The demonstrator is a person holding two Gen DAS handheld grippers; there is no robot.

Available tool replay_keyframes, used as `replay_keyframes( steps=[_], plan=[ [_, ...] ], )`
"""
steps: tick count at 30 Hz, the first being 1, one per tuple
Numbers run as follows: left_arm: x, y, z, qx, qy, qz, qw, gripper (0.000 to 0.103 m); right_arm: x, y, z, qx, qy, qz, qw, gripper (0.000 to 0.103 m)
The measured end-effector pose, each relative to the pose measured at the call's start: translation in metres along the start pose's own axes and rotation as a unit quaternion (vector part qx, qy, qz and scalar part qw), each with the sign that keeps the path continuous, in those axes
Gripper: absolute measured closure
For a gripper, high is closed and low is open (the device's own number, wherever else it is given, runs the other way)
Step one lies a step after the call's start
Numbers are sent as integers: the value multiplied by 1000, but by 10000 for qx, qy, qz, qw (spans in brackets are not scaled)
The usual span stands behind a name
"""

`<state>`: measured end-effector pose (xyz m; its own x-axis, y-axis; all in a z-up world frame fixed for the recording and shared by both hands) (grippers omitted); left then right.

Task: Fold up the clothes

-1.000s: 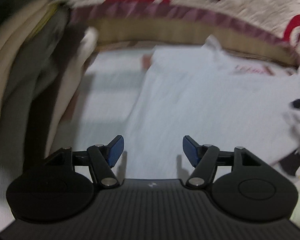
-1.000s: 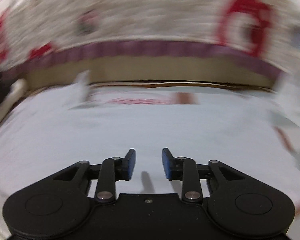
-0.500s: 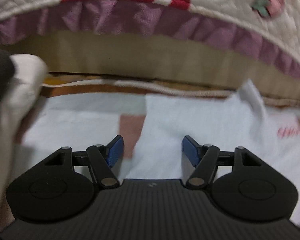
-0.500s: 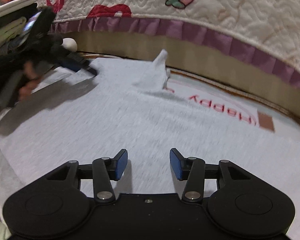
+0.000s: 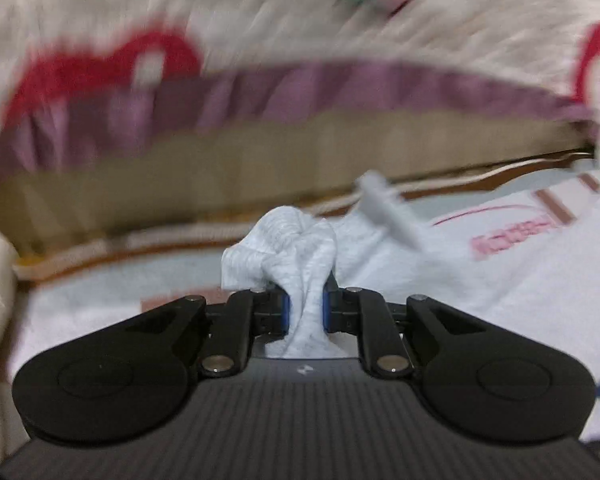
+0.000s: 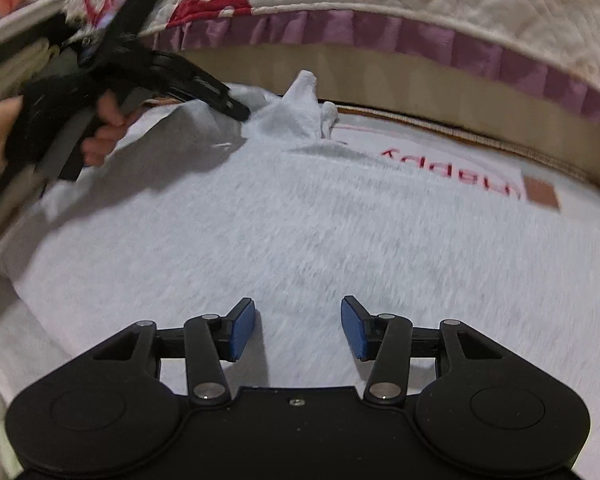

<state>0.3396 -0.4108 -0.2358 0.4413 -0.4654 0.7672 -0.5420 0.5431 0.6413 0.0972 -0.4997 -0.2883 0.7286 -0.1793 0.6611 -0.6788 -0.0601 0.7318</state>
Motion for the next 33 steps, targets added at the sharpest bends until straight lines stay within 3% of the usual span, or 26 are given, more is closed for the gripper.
replay_keyframes(
  steps=[2,4,7,9,10,15,18,21,22,24,29,33],
  plan=[
    [-11,37,20,-292,-80,347,9989,90,1,1,10,227,-626,40,9978,49],
    [-29,71,39,-576,-87,412,9975,90,3,2,21,447,-1272,40,9909,49],
    [-73,116,74,-964,-624,224,9931,89,5,2,37,713,-2116,0,9748,49],
    [-107,127,89,-963,-1228,35,9877,88,5,0,47,872,-2631,61,9608,49],
    [-121,130,89,-932,-1280,-102,9873,88,5,-2,52,938,-2840,94,9542,50],
    [-127,147,82,-1102,-686,-240,9912,85,1,-5,53,999,-3074,277,9459,50],
    [-131,152,84,-1358,-493,-420,9886,74,3,-8,55,988,-3091,332,9453,50],
    [-138,164,93,-1912,-609,-568,9780,53,5,-8,54,946,-3032,338,9476,50],
    [-140,169,95,-2110,-695,-583,9733,41,4,-8,54,933,-3012,336,9484,50],
    [-139,176,97,-2222,-931,-395,9697,40,2,-7,55,951,-3056,354,9467,50],
    [-116,183,89,-2441,-570,-200,9679,40,-3,-4,57,1130,-3385,311,9337,49],
    [-110,177,85,-2337,-480,-62,9711,35,-6,-5,43,1377,-3373,152,9312,46]
  ],
)
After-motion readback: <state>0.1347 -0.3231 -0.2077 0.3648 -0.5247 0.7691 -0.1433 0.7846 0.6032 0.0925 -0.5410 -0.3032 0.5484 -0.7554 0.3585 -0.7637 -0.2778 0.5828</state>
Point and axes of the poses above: each gripper's, at about its wrist camera, not at the fingertips, and y roughly against the way its jaws point, z to its right, x to its top, the point moved 8 cm from there along -y, roughly the way its jaws point, and after that the axes turned 1 degree about -z, right-handed, at the moved point
